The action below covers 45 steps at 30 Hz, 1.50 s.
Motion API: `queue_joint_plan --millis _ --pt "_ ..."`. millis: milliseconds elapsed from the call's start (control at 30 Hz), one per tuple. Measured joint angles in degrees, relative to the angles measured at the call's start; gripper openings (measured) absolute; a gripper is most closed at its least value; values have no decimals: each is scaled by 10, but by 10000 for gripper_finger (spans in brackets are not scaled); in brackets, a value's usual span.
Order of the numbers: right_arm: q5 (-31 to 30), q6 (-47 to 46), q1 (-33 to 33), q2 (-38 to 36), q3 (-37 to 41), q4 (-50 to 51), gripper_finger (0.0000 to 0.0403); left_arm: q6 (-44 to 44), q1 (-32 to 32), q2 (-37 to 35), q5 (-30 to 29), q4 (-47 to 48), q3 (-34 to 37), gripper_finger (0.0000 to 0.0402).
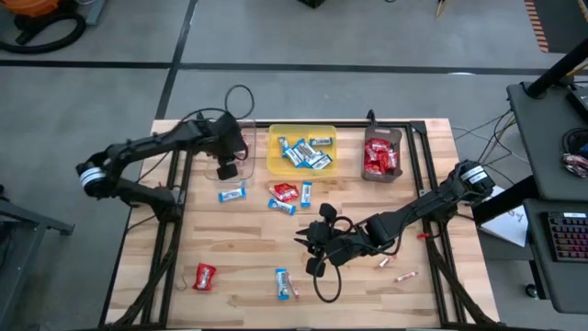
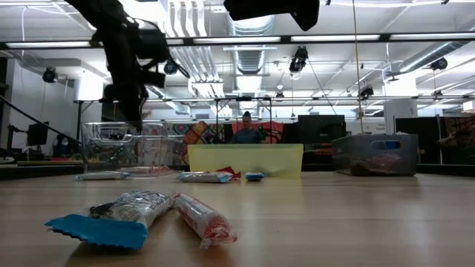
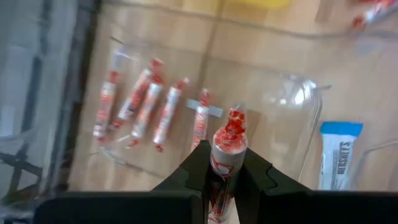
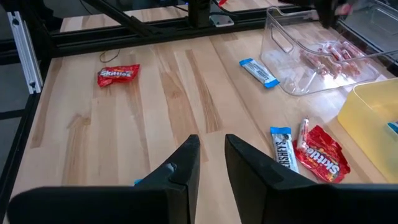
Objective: Sort candy
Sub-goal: Put the orange candy into the transparent bin, then put the white chocolate into the yellow bin
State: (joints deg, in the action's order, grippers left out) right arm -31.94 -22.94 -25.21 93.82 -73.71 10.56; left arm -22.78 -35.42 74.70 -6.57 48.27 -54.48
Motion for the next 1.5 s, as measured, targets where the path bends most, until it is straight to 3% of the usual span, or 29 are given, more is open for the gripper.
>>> queue_joint_plan --millis 667,833,1267,1500 --pt "4 -34 0 0 13 -1 86 -26 -1 129 1 -23 1 29" --pt "5 -34 0 0 13 -1 84 -20 -1 141 2 -22 1 46" --pt "8 -35 0 0 13 -1 92 25 1 112 -10 -2 -23 104" --pt "35 -39 0 0 14 3 79 94 36 5 -4 6 -39 105"
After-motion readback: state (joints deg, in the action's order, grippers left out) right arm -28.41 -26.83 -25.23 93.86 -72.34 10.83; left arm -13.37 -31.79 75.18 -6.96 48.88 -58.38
